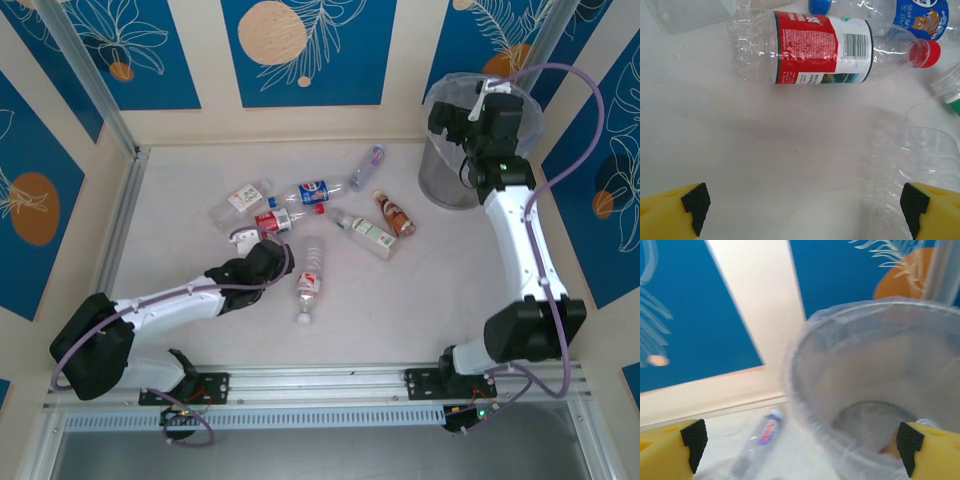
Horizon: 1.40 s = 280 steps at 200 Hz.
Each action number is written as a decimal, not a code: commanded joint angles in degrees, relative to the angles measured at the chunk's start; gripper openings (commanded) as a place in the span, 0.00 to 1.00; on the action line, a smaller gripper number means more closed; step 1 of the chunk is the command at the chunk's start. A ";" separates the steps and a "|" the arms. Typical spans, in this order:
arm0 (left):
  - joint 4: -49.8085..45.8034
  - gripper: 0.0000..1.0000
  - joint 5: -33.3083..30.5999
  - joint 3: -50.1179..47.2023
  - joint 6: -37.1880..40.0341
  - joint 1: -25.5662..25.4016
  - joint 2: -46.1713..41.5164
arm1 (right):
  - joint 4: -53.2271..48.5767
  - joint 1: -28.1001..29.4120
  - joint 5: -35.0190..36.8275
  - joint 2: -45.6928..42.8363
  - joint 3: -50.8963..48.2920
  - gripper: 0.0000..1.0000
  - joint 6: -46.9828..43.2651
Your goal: Put the plastic bottles in the bin
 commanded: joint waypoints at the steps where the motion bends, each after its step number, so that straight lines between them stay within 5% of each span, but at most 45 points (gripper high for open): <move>1: -1.30 0.99 0.16 2.34 -1.42 0.55 0.49 | 3.67 1.49 -9.79 -4.94 -5.35 0.99 5.96; 50: 3.53 0.99 8.22 3.31 5.23 1.09 1.06 | -0.91 8.30 -17.13 -11.49 -11.68 1.00 8.03; 120: -7.04 0.99 14.26 12.04 8.92 0.51 5.16 | -4.98 22.22 -8.63 -13.07 -19.71 1.00 13.07; 204: -22.19 0.99 18.15 11.71 12.16 -2.37 1.82 | -2.43 24.36 -7.56 -15.26 -32.55 1.00 21.24; 280: -22.16 0.99 17.05 13.33 10.95 -9.40 5.66 | -1.58 24.36 -6.88 -18.79 -37.99 1.00 27.81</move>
